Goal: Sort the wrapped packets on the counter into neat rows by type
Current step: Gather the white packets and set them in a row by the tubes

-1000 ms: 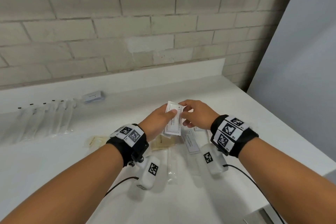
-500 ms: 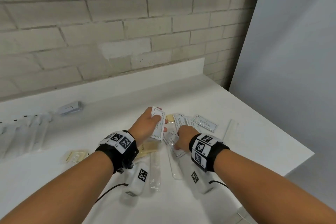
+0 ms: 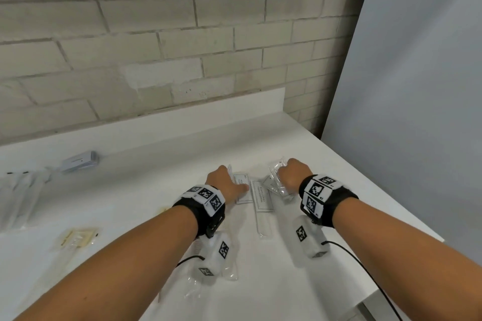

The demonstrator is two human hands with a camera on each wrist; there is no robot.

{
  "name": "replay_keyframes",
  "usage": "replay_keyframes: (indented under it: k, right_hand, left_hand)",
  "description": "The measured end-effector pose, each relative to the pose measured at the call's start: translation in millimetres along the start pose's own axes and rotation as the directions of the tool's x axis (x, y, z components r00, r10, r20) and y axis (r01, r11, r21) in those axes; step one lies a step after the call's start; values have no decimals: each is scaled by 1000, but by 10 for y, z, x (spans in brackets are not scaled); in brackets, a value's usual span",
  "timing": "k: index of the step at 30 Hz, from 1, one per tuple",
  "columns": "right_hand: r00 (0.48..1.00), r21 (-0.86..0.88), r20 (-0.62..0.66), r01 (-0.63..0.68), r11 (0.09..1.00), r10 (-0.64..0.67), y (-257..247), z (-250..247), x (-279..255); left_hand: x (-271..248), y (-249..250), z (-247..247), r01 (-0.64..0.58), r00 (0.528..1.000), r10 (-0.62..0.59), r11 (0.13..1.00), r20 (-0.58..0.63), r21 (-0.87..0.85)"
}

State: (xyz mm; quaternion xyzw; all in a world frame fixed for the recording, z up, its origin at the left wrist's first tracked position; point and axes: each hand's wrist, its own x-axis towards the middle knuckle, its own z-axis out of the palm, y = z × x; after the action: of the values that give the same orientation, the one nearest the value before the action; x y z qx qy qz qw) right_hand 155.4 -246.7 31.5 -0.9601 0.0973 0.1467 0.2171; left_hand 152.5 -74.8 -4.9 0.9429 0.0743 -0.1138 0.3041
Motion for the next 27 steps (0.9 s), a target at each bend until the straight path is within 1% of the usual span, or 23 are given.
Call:
replay_keyframes:
  k: [1,3,5,10,12,14,18,21,25,27]
  right_hand:
    - [1000,-38,17,3,999,-3,9,13,27]
    - [999,-54,45,-9,999,12,34,76,105]
    - [998,-26,56,-9,1000,11,73,140,158]
    - [996,-168,-46,-85,982,78,173,350,261]
    - [998,-199,-50,-59,978,50,167,350,299]
    - [999,-216,-20,-30,976,26,143,302,326]
    - [997,-174,79,9,985,5,110,232,377]
    - [993,-158,109,60,986,-43,91,180,352]
    - [984,-168,144,130,977,-107,8,110,326]
    - [977,-122,155,168,978,-148,-65,84,335]
  left_hand:
    - [3,62,45,10,1000,-10,1000,-11,12]
    - [22,147,126,19,999,-18,1000,-34,13]
    - [50,208,192,24,999,-23,1000,-40,5]
    - [113,302,258,88,996,-88,996,-23,16]
    - [131,340,259,116,993,-117,993,-21,-11]
    - [143,369,254,154,987,-155,987,-29,-41]
    - [163,391,211,215,973,-224,969,-63,-122]
    - [165,362,148,236,962,-256,955,-96,-177]
    - [150,204,33,215,960,-255,937,-120,-274]
    - [143,102,-53,177,961,-236,925,-142,-336]
